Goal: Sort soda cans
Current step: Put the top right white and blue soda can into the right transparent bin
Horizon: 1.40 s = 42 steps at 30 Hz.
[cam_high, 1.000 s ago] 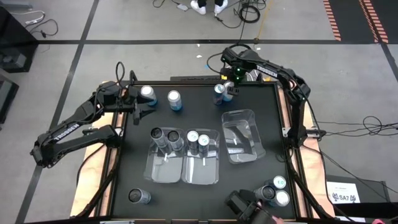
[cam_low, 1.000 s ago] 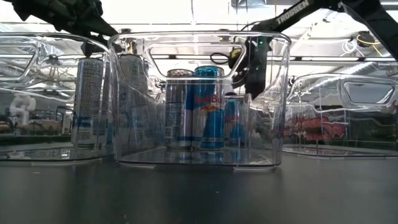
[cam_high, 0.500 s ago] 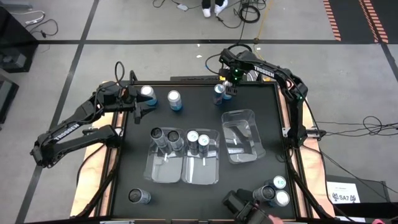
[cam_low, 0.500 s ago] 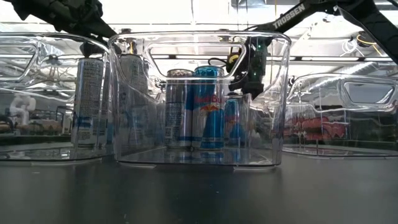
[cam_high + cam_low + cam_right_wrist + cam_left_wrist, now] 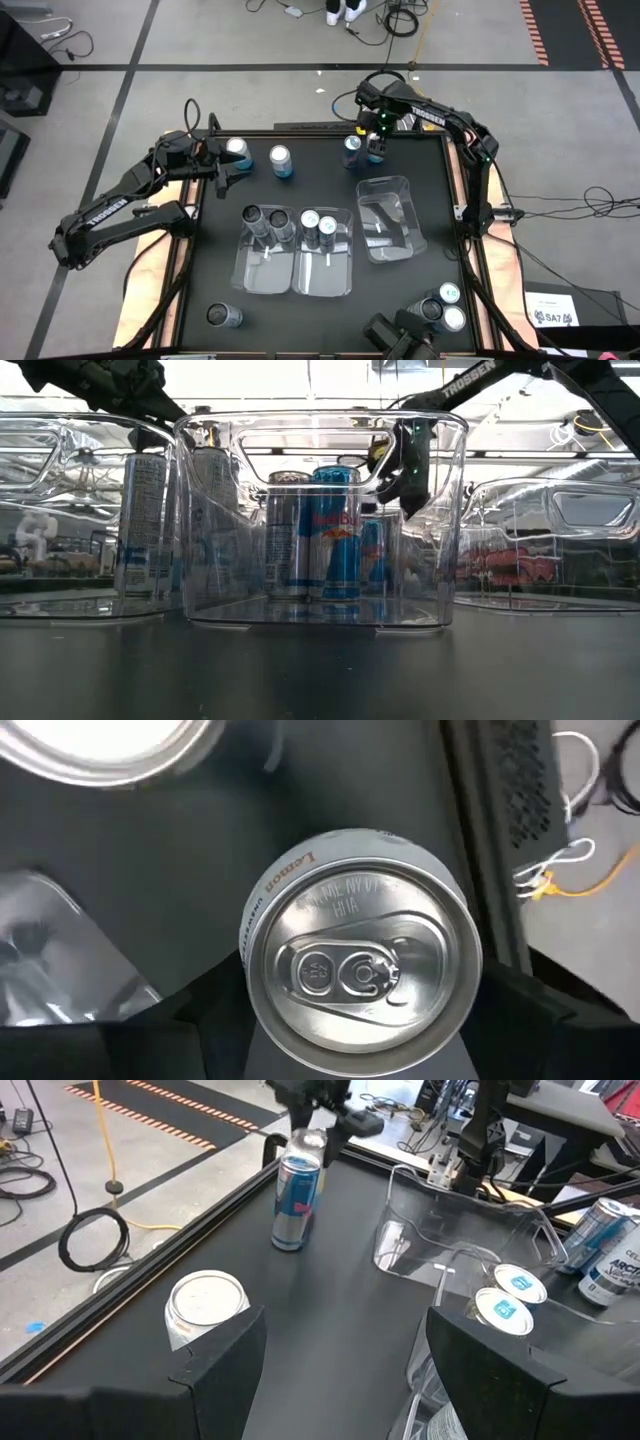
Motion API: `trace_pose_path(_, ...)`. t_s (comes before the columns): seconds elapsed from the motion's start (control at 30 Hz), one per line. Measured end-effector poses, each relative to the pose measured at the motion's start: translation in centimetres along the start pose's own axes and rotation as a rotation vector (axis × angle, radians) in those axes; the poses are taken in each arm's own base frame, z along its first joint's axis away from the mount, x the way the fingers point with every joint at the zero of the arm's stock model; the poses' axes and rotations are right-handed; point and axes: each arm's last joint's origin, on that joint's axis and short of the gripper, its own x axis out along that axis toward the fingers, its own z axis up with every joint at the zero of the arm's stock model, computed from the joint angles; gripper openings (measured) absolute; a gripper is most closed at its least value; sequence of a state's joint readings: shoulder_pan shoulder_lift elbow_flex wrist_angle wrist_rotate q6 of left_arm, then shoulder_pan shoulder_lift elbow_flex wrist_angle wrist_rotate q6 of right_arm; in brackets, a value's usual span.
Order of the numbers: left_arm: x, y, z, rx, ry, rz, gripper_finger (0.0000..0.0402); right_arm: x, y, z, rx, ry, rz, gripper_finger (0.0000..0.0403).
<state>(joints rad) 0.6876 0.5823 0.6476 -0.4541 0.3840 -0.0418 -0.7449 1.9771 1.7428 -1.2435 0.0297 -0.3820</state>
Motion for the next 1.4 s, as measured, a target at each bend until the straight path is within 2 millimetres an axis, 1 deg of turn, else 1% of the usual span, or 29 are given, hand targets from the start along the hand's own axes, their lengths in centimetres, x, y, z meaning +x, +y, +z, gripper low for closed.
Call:
trace_pose_path(0.17, 0.0, 0.0, 0.0, 0.001, 0.001, 0.0, 0.0284, -3.5, 0.6, -1.7, 0.112, -0.032, -0.009, 0.0266)
trace_pose_path(0.33, 0.0, 0.0, 0.0, 0.001, 0.003, 0.0, 0.0284, -8.2, 2.0, -4.6, 0.266, -0.088, -0.021, 0.0266)
trace_pose_path(0.43, 0.0, 0.0, 0.0, 0.0, 0.003, 0.0, 0.0284, -10.8, 3.4, -6.6, 0.384, -0.11, -0.021, 0.0266)
trace_pose_path(0.53, 0.0, 0.0, 0.0, -0.004, 0.003, 0.0, 0.0284, -13.3, 5.3, -8.2, 0.464, -0.186, -0.01, 0.0266)
trace_pose_path(0.6, 0.0, 0.0, 0.0, -0.005, 0.003, 0.0, 0.0284, -14.5, 6.6, -8.9, 0.502, -0.227, 0.003, 0.0266)
trace_pose_path(0.67, 0.0, 0.0, 0.0, -0.005, 0.003, 0.0, 0.0284, -15.2, 7.9, -9.2, 0.532, -0.249, -0.001, 0.0266)
trace_pose_path(0.77, 0.0, 0.0, 0.0, -0.005, 0.003, 0.0, 0.0284, -15.3, 10.0, -9.3, 0.545, -0.218, -0.024, 0.0266)
trace_pose_path(0.87, 0.0, 0.0, 0.0, -0.005, 0.003, 0.0, 0.0284, -14.8, 12.2, -9.1, 0.539, -0.191, -0.008, 0.0266)
trace_pose_path(1.0, 0.0, 0.0, 0.0, -0.005, 0.003, 0.0, 0.0284, -14.0, 15.2, -8.4, 0.539, -0.213, 0.027, 0.0266)
trace_pose_path(1.07, 0.0, 0.0, 0.0, -0.005, 0.002, 0.0, 0.0284, -13.7, 16.4, -8.3, 0.55, -0.235, 0.012, 0.0266)
trace_pose_path(1.13, 0.0, 0.0, 0.0, -0.005, 0.001, 0.0, 0.0284, -12.9, 17.5, -8.4, 0.567, -0.232, -0.019, 0.0269)
trace_pose_path(1.23, 0.0, 0.0, 0.0, -0.005, 0.001, 0.0, 0.0284, -11.3, 18.8, -8.4, 0.593, -0.216, -0.016, 0.0274)
trace_pose_path(1.4, 0.0, 0.0, 0.0, -0.005, -0.001, 0.0, 0.0284, -8.5, 20.1, -7.7, 0.62, -0.256, 0.008, 0.0273)
